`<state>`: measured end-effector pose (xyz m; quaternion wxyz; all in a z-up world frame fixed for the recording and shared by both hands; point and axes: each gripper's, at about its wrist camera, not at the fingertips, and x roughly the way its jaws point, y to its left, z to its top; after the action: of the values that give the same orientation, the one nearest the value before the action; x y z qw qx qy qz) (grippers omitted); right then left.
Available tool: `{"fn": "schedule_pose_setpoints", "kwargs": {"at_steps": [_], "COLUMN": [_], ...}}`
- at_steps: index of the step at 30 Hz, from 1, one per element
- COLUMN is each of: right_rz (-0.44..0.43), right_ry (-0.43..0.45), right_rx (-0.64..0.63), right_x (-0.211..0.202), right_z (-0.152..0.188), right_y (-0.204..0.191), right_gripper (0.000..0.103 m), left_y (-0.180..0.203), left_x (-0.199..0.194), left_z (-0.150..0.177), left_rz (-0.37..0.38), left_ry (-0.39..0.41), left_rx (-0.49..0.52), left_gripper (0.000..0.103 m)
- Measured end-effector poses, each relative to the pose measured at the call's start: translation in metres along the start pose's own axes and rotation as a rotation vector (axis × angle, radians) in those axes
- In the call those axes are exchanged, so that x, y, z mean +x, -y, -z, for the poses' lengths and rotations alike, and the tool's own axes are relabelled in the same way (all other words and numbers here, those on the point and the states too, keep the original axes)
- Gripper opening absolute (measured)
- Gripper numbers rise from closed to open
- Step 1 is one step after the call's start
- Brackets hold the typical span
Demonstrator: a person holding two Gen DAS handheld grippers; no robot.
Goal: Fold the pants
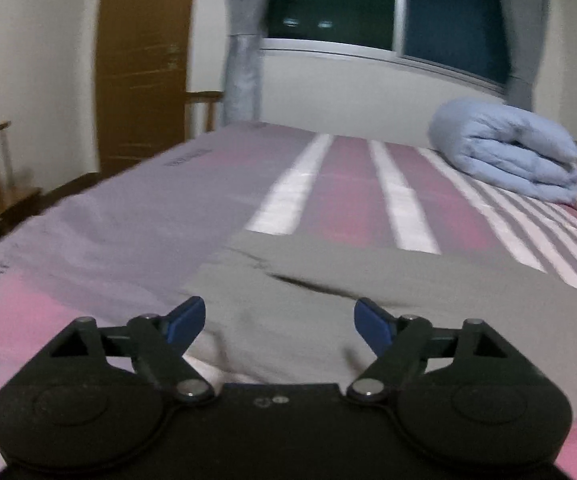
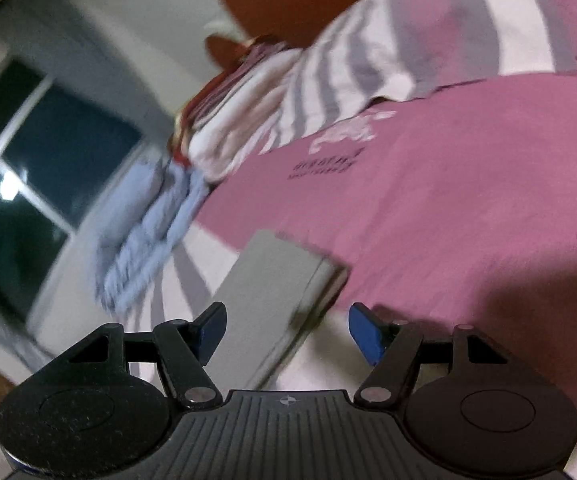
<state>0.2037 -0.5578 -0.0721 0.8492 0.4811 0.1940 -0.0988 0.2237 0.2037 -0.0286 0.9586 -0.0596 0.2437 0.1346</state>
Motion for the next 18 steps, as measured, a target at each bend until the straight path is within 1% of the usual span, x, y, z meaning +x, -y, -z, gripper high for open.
{"fn": "schedule_pose_setpoints", "kwargs": {"at_steps": [2, 4, 5, 6, 8, 10, 12, 14, 15, 16, 17, 18], "right_rz": [-0.009, -0.027, -0.044, -0.037, -0.009, -0.009, -0.016, -0.038, -0.032, -0.011, 0.010, 0.008], "right_ry": [-0.027, -0.057, -0.082, -0.116, -0.173, -0.228, -0.262, -0.266, -0.262, -0.257, -0.248, -0.245], "right_rx": [0.042, 0.050, 0.047, 0.041, 0.037, 0.043, 0.016, 0.028, 0.011, -0.013, -0.005, 0.005], "right_x": [0.010, 0.017, 0.023, 0.031, 0.045, 0.059, 0.065, 0.064, 0.065, 0.070, 0.075, 0.081], "right_z": [-0.009, -0.014, -0.016, -0.017, -0.019, -0.019, -0.015, -0.011, -0.009, -0.008, -0.009, -0.008], "right_y": [0.007, 0.006, 0.004, 0.002, -0.002, -0.005, -0.011, -0.009, -0.009, -0.008, -0.004, -0.002], "right_gripper": [0.067, 0.067, 0.067, 0.067, 0.062, 0.043, 0.042, 0.042, 0.040, 0.026, 0.017, 0.010], "left_y": [0.018, 0.035, 0.041, 0.049, 0.055, 0.061, 0.061, 0.055, 0.054, 0.055, 0.055, 0.056], "left_x": [0.004, 0.010, 0.014, 0.017, 0.023, 0.029, 0.029, 0.028, 0.028, 0.031, 0.033, 0.032], "left_z": [0.009, 0.019, 0.022, 0.028, 0.038, 0.044, 0.045, 0.048, 0.051, 0.051, 0.051, 0.053], "left_rz": [0.020, 0.024, 0.024, 0.019, 0.011, -0.010, -0.007, 0.002, 0.003, 0.000, -0.004, -0.009], "left_ry": [-0.017, -0.036, -0.040, -0.038, -0.042, -0.067, -0.070, -0.069, -0.072, -0.079, -0.083, -0.085], "left_rx": [0.003, 0.002, 0.001, 0.005, 0.020, 0.060, 0.067, 0.053, 0.054, 0.059, 0.064, 0.067], "left_gripper": [0.075, 0.076, 0.077, 0.080, 0.084, 0.084, 0.085, 0.086, 0.086, 0.087, 0.087, 0.088]}}
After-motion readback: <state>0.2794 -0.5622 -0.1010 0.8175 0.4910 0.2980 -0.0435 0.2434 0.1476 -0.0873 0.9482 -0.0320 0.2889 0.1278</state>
